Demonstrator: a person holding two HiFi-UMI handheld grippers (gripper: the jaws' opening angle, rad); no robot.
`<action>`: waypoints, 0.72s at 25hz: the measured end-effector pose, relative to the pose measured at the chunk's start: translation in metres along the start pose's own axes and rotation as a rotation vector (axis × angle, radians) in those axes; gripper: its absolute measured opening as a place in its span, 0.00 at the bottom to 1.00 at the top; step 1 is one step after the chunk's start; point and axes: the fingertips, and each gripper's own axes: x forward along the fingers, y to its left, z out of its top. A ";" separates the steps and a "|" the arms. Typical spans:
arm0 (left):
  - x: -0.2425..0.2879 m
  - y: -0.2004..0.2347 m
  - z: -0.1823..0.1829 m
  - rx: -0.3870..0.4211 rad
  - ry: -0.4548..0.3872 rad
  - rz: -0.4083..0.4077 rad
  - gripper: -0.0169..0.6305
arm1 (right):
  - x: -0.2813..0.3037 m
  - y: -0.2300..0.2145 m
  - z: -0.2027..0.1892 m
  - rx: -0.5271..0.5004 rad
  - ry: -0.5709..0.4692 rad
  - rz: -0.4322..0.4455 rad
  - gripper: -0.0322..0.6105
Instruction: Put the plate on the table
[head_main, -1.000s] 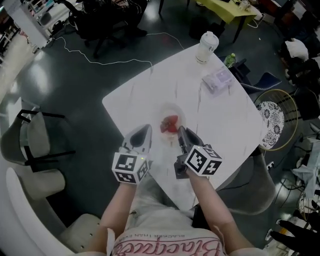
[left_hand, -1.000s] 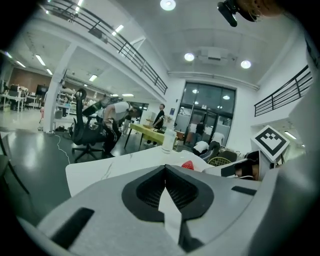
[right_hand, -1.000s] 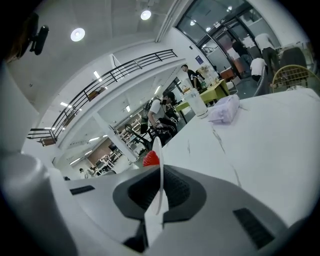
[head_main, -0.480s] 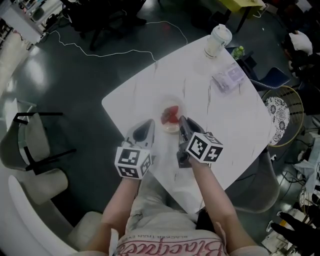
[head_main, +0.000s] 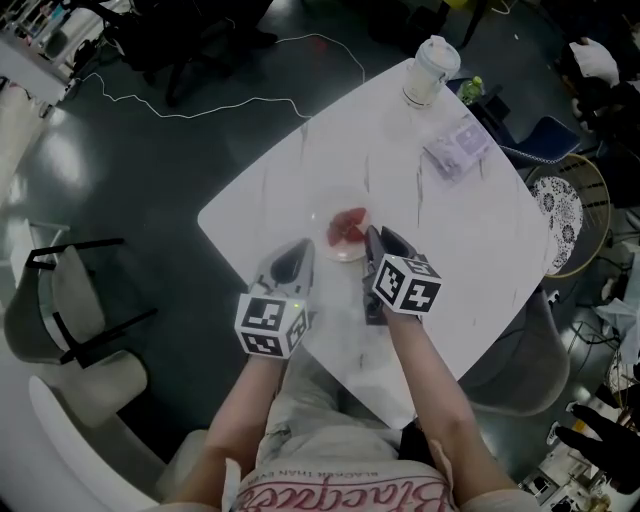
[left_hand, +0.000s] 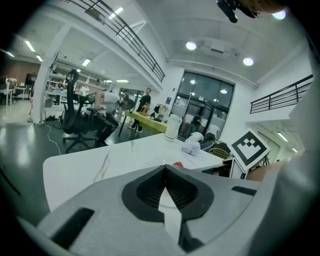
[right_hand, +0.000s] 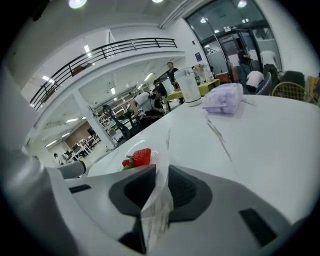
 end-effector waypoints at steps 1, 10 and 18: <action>0.002 0.000 -0.001 0.001 0.003 -0.002 0.03 | 0.002 -0.002 0.001 -0.024 0.005 -0.009 0.15; 0.006 0.008 -0.001 -0.004 0.011 -0.002 0.03 | 0.010 -0.010 0.003 -0.297 0.021 -0.131 0.17; 0.003 0.007 0.000 0.003 0.017 -0.007 0.03 | 0.000 -0.003 0.014 -0.266 -0.039 -0.119 0.15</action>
